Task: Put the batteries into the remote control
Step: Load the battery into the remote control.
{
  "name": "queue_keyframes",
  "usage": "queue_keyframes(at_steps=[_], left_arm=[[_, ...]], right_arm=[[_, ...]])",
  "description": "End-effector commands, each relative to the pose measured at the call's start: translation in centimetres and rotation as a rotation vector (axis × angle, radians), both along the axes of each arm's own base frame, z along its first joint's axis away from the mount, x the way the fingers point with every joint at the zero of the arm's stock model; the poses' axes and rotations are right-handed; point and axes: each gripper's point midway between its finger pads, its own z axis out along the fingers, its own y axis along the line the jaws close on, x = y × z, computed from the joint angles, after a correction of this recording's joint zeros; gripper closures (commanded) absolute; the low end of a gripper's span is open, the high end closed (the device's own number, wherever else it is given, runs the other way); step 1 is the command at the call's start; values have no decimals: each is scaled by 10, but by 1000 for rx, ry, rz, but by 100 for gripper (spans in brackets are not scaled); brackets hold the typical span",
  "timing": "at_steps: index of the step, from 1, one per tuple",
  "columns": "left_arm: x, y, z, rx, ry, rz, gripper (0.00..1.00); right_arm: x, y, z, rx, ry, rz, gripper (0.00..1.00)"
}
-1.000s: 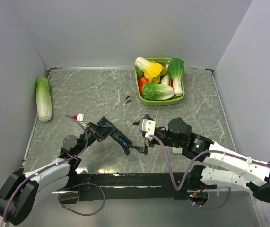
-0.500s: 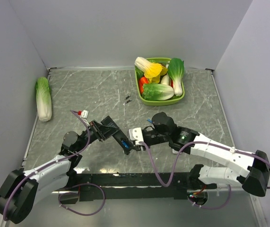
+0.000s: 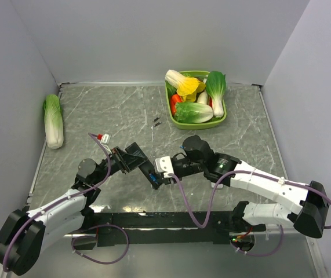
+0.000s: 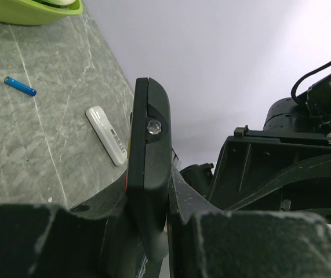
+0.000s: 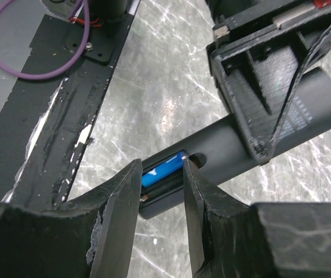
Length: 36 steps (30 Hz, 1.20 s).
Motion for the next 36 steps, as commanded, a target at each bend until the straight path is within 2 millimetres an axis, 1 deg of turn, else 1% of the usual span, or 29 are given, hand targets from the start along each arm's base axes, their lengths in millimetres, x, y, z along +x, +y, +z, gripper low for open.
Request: queue_keyframes(at_steps=[1,16,19,25,28,36], left_arm=[[-2,-3,28,-25,-94,-23,99],[-2,-4,34,-24,-108,-26,99],[-2,-4,35,-25,-111,-26,99],[-3,-3,36,-25,-114,-25,99],[-3,-3,38,-27,-118,-27,99],[-5,1,49,-67,-138,-7,99]], right_arm=[[4,12,26,63,-51,40,58],[6,20,14,21,-11,58,59],[6,21,11,16,-6,57,62],[9,22,4,-2,5,46,65],[8,23,0,-9,14,46,69],[5,20,-12,-37,45,47,76]])
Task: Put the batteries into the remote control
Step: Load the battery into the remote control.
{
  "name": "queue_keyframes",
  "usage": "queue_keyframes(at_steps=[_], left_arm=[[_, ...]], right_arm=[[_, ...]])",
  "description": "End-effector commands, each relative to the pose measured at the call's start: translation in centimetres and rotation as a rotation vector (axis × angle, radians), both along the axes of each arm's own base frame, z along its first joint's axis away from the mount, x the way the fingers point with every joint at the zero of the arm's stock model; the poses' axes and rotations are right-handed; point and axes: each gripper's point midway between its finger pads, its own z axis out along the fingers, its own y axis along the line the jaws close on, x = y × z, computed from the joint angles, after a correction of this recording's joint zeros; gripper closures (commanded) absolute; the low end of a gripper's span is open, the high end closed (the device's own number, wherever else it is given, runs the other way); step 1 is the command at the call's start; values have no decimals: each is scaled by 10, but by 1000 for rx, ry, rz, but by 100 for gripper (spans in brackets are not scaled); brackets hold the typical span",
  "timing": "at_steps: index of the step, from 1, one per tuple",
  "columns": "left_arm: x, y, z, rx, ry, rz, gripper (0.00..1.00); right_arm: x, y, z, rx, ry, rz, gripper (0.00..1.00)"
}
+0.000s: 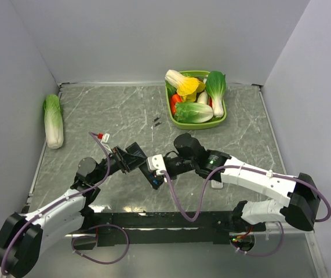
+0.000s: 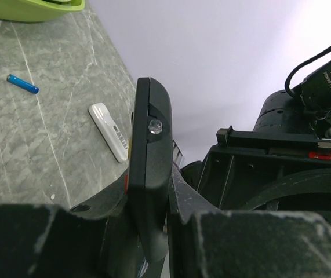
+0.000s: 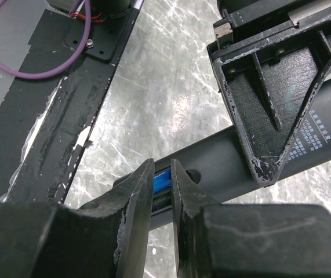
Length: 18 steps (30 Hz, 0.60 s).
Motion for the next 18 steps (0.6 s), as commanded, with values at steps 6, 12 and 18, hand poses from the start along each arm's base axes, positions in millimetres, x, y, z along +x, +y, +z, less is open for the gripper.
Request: queue_keyframes(at_steps=[6,12,18], left_arm=[[-9,7,68,-165,-179,7,99],[-15,15,90,-220,-233,30,99],[-23,28,108,-286,-275,77,99]], right_arm=[[-3,0,-14,-26,37,12,78],[-2,-4,-28,-43,50,-8,78],[-1,-4,-39,-21,56,-33,79]])
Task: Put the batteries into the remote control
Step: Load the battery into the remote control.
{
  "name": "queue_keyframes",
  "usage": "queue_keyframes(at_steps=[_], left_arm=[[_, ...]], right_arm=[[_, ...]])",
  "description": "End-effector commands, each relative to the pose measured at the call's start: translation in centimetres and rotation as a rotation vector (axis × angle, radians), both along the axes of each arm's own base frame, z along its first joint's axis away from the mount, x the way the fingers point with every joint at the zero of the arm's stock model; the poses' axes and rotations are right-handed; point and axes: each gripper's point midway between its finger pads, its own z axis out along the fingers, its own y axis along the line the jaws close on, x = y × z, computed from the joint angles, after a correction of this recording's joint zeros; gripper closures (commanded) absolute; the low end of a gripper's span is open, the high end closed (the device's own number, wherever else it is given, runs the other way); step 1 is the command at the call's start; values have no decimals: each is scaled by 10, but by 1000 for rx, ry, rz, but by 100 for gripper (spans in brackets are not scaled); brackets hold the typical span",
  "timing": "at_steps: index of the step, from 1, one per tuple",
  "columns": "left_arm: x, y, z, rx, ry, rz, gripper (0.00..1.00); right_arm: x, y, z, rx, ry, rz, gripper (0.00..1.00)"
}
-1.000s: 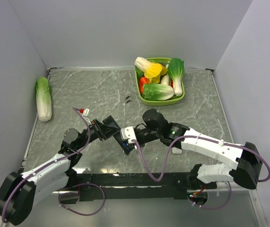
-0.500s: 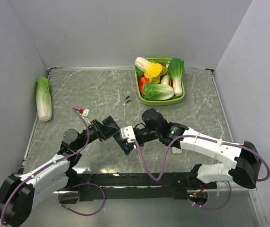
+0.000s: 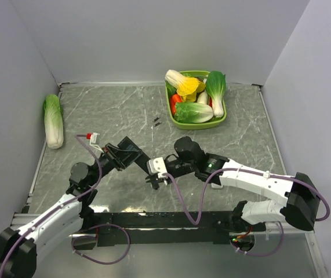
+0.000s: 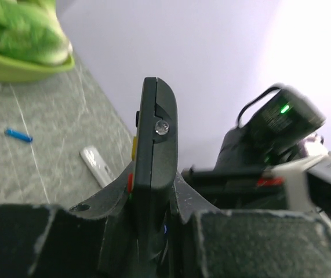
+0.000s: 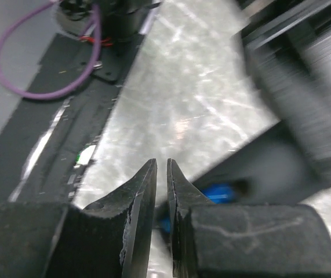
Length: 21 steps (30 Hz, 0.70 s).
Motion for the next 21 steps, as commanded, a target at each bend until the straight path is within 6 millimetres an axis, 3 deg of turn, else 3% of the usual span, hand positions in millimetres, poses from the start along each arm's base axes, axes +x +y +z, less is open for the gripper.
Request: queue_keyframes(at_steps=[1,6,10,13,14,17,21], left_arm=[[-26,15,71,-192,-186,-10,99],[-20,17,61,-154,-163,29,99],[-3,21,32,-69,-95,116,99],[8,27,18,-13,-75,193,99],[13,28,9,14,-46,213,99],[21,34,-8,63,-15,270,99],[21,36,-17,79,-16,280,99]], right_arm=[[6,-13,-40,-88,55,-70,79],[7,-10,-32,-36,57,-87,78],[-4,-13,5,61,61,-63,71],[-8,-18,29,124,58,-76,55],[-9,-20,35,132,60,-84,45],[-9,-29,51,175,67,-133,33],[7,-41,78,282,91,-287,8]])
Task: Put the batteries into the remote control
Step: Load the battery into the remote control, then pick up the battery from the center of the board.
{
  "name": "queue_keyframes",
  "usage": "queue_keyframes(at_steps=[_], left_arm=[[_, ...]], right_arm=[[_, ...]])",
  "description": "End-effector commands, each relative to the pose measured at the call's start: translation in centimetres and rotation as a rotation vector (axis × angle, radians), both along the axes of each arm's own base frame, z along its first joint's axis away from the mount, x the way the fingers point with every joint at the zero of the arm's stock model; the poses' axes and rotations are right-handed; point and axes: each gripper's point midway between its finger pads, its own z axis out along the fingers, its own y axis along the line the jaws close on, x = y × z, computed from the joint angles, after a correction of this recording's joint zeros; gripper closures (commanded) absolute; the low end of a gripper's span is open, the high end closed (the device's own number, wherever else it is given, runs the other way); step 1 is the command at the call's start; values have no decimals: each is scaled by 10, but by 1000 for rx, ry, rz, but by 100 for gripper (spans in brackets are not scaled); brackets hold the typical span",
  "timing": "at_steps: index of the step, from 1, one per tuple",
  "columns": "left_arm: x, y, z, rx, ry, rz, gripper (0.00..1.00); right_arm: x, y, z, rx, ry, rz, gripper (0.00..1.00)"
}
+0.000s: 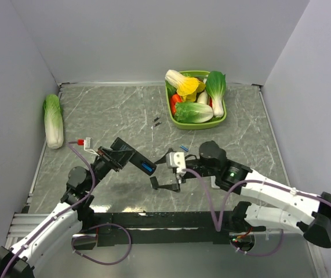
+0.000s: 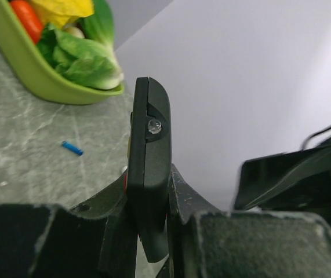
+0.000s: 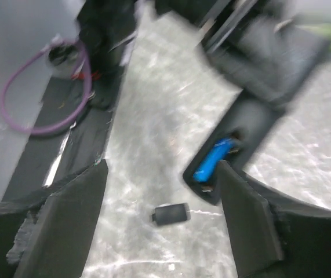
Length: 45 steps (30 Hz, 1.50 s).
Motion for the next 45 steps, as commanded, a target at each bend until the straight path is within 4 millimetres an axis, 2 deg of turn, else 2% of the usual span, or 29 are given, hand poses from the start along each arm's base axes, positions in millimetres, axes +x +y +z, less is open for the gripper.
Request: queue_keyframes(at_steps=[1,2,4,5,6,10,16,25,33,34,38,43,44,45], left_arm=[[3,4,-10,41,-16,36,99],[2,3,-11,44,-21,30,99],[-1,2,-8,45,-47,19,99],[-3,1,-8,49,-57,4,99],[-5,0,-5,48,-72,-3,99],[-14,-4,8,53,-148,-46,99],[-26,-9,21,50,-222,-103,99],[-36,-12,35,33,-277,-144,99],[-40,-13,43,5,-294,-162,99],[-41,-12,46,0,-304,-163,99],[-43,-12,50,-13,-315,-165,99],[-43,-10,53,-28,-315,-158,99],[-42,-10,51,-24,-307,-155,99],[-40,-10,49,-21,-300,-147,99]], right_arm=[[22,-10,34,133,84,-201,3],[35,-14,36,141,103,-283,0],[44,-15,30,118,205,-350,0],[50,-14,34,119,238,-380,0],[54,-10,27,93,284,-395,0],[55,1,14,52,490,-422,0],[46,24,8,39,624,-325,2],[46,39,-3,19,675,-285,20],[47,43,-11,6,681,-271,45],[47,43,-14,2,682,-272,52],[50,44,-22,-18,684,-279,66],[51,42,-31,-45,666,-293,69],[50,41,-28,-39,659,-287,68],[49,40,-26,-35,656,-284,62]])
